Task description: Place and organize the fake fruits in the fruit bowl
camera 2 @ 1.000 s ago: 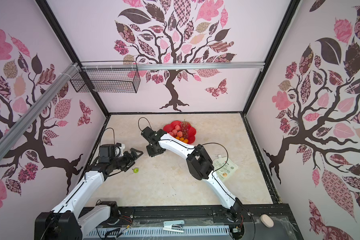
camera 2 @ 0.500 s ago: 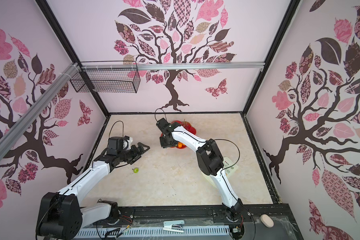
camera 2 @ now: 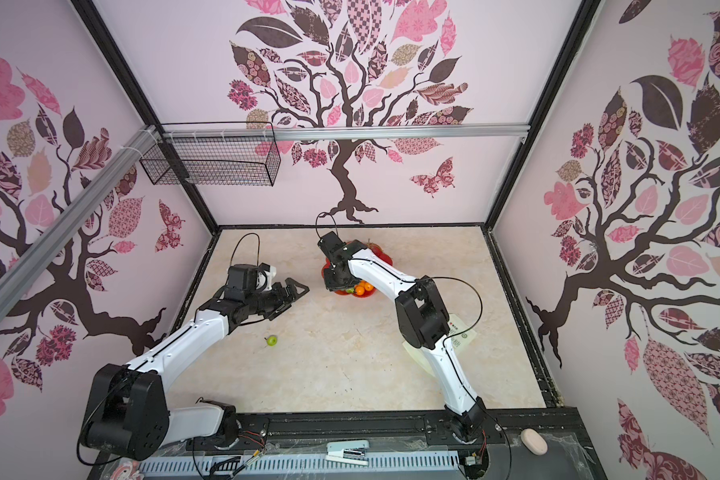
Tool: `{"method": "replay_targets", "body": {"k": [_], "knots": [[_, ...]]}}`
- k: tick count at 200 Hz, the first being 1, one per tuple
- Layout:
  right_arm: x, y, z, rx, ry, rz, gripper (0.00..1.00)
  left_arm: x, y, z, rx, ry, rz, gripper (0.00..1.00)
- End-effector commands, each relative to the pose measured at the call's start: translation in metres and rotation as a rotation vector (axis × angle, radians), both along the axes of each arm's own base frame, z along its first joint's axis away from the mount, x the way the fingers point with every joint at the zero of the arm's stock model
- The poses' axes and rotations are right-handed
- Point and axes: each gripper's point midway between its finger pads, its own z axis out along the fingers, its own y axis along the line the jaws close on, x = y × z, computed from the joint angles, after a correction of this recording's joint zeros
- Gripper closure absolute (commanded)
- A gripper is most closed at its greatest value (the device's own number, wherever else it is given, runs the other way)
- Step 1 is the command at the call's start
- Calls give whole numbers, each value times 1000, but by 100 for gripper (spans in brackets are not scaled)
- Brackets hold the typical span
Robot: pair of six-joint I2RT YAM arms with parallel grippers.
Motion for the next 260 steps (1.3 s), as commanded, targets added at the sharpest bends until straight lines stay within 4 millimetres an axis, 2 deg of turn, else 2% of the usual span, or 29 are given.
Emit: {"method": "replay_targets", "body": {"k": [1, 34, 53, 57, 113, 151, 187, 225, 260], "knots": [[13, -2, 4, -4, -19, -8, 64, 14, -4, 23, -3, -75, -15, 2], [21, -2, -9, -11, -5, -14, 64, 12, -3, 19, 1, -67, -14, 2], [20, -4, -23, -30, 21, -15, 64, 10, -3, 17, 2, -64, -16, 2], [25, -1, -16, -15, 3, -16, 64, 10, -3, 16, 3, -64, -15, 2], [30, 3, -23, -16, 12, -13, 63, 9, -3, 16, 2, -61, -17, 2], [29, 3, -26, -22, 16, -10, 56, 9, -2, 14, 3, -59, -14, 2], [28, 1, -26, -26, 18, -10, 54, 8, -2, 15, 2, -58, -15, 2], [30, -1, -7, -20, -13, -16, 54, 2, 0, 19, 13, -58, -12, 2], [31, -6, 34, 11, -81, -31, 53, -10, 15, 32, 71, -87, 28, 2]]}}
